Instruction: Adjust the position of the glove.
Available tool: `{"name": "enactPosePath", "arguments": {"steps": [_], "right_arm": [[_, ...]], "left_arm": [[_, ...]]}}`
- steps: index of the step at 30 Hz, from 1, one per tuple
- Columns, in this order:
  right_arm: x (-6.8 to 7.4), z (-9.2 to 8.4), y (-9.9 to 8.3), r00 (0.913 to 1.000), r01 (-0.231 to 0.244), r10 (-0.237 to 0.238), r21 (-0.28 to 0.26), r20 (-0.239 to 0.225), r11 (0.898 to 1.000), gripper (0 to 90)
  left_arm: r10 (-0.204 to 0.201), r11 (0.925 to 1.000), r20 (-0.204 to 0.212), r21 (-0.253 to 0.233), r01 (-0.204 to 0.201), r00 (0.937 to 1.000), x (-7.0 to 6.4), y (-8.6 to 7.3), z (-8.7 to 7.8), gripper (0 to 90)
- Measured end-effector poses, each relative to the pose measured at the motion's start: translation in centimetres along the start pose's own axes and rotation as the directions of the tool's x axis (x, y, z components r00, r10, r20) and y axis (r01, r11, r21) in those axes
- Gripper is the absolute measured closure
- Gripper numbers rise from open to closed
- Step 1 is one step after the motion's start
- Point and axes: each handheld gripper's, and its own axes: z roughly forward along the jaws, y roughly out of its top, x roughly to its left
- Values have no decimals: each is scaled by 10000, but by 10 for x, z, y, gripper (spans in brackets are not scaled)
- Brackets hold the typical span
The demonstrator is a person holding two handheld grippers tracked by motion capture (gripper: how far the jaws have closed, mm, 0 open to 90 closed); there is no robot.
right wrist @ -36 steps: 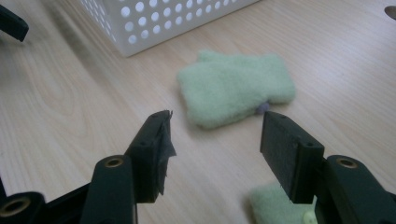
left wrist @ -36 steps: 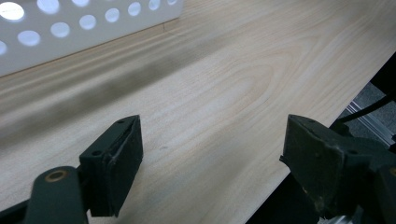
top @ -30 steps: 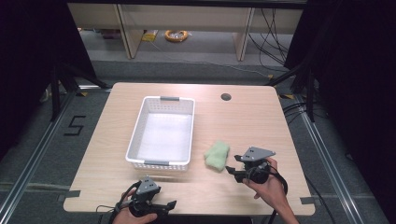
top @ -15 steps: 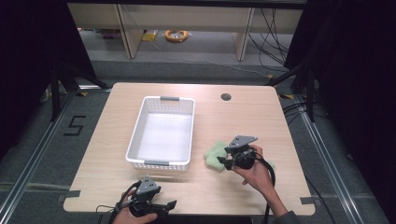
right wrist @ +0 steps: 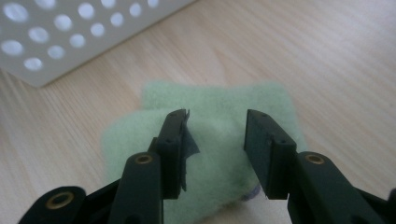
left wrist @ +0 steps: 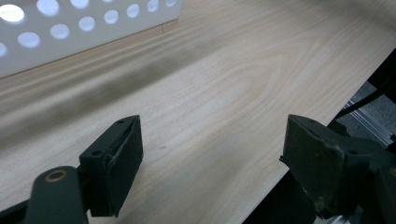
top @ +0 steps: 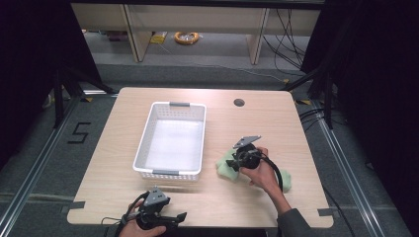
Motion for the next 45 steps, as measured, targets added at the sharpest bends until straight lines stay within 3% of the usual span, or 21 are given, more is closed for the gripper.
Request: {"name": "enactPosePath", "arguments": {"steps": [3,5,7,12,17,19,20,21,22,24,25,28,32,34,35,37,39,40,42,43,45], "right_arm": [[-2,6,-2,9999,144,-144,256,-12,9996,641],[-1,7,-4,10000,-27,26,133,48,9999,693],[-1,6,-6,9998,185,-186,229,43,9996,754],[0,5,-7,10000,25,-26,97,51,9999,855],[1,-2,-6,9998,-153,156,-348,76,9993,871],[4,-11,-7,9994,-333,331,-624,-32,9975,872],[6,-18,-7,9990,-373,361,-496,-263,9981,872],[9,-20,-9,9985,-506,488,-810,-235,9954,872],[10,-27,-10,9995,-304,292,-918,-145,9953,872],[13,-36,-12,9983,-497,475,-673,-339,9965,872],[16,-38,-14,9980,-577,549,-1006,-304,9933,872],[28,-51,-18,9946,-689,605,-1007,-842,9925,871],[43,-60,-27,9912,-888,761,-1169,-1087,9892,871],[51,-63,-32,9895,-1018,882,-1191,-1143,9877,870],[53,-64,-34,9891,-1026,884,-1198,-1181,9875,870],[60,-64,-39,9871,-1131,957,-1356,-1286,9843,869],[65,-64,-44,9857,-1152,980,-1240,-1372,9856,868],[67,-64,-46,9876,-1137,1001,-1115,-1208,9872,867],[68,-61,-51,9858,-1233,1094,-1068,-1276,9866,867],[69,-60,-53,9847,-1307,1178,-964,-1286,9867,867],[70,-56,-57,9846,-1367,1252,-909,-1219,9864,866]], "left_arm": [[192,9998,-8,-34,-192,9998,1,0,-1,197],[56,10000,45,-57,-56,10000,-1,0,0,197],[261,9996,74,90,-262,9996,0,1,0,197],[205,9998,0,-3,-205,9998,0,0,-1,198],[117,9999,79,-101,-117,9999,-1,1,-1,197],[144,9999,87,-81,-143,9999,-1,1,-1,197],[160,9999,75,-40,-160,9998,-1,1,-2,197],[267,9996,31,-26,-267,9996,0,0,-2,197],[187,9998,-33,19,-187,9998,0,0,-2,197],[135,9999,34,-3,-135,9999,0,1,-3,197],[192,9997,-86,-136,-193,9998,0,0,-2,197],[274,9996,9,-60,-274,9996,-1,1,-2,197],[248,9997,37,-64,-248,9997,-3,0,0,198],[257,9996,40,-154,-257,9997,-5,0,2,198],[406,9992,177,32,-406,9990,-6,2,0,198],[450,9986,180,-299,-444,9988,-11,3,2,203],[614,9978,325,-290,-604,9976,-14,5,2,207],[461,9980,312,-446,-447,9984,-16,5,4,212],[702,9967,375,-422,-686,9968,-18,8,4,219],[468,9971,342,-623,-446,9983,-21,8,6,224],[858,9959,481,-336,-842,9952,-23,12,7,226]]}}
